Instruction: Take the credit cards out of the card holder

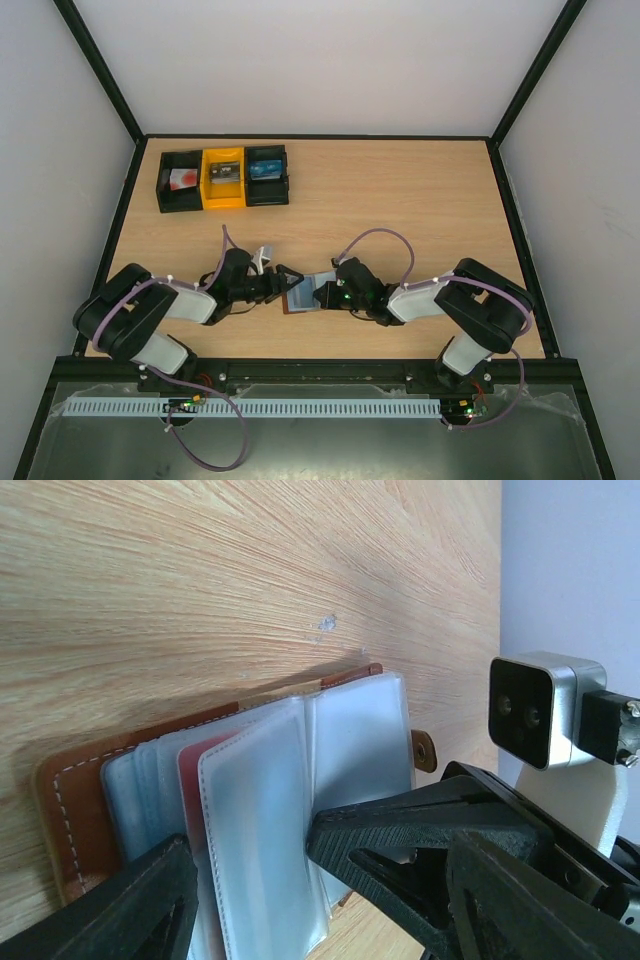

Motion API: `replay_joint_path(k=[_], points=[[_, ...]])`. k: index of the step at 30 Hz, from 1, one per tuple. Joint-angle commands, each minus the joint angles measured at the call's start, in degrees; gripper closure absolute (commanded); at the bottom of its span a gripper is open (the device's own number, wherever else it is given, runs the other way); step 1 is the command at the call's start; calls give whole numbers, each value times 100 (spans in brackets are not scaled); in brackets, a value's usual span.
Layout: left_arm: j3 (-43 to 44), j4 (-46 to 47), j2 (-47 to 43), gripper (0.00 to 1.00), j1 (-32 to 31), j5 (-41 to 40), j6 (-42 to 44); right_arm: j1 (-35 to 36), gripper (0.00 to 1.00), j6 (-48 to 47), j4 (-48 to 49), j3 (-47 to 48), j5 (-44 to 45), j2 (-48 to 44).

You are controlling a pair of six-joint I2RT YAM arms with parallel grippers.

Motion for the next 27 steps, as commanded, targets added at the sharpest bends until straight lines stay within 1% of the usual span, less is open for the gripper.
replay_joint_path(k=[1, 3, 6, 8, 14, 20, 24, 27], points=[[-74, 312, 82, 31, -63, 85, -43, 28, 98, 47, -437, -199, 134, 248], [-48, 276, 55, 33, -68, 95, -26, 24, 98, 51, -402, -195, 124, 256], [-6, 312, 68, 43, -63, 162, -43, 29, 98, 45, -411, -188, 115, 261], [-3, 364, 79, 48, -81, 213, -107, 31, 98, 64, -374, -208, 102, 250], [63, 269, 26, 57, -161, 211, -145, 29, 98, 2, -298, -214, 65, 248], [272, -411, -63, 72, -197, -5, 89, 27, 98, -46, -347, -208, 92, 167], [387, -772, -175, 86, -192, -110, 263, 25, 94, -135, -462, -228, 191, -98], [460, -1061, -214, 96, -194, -149, 383, 24, 91, -259, -721, -188, 338, -373]])
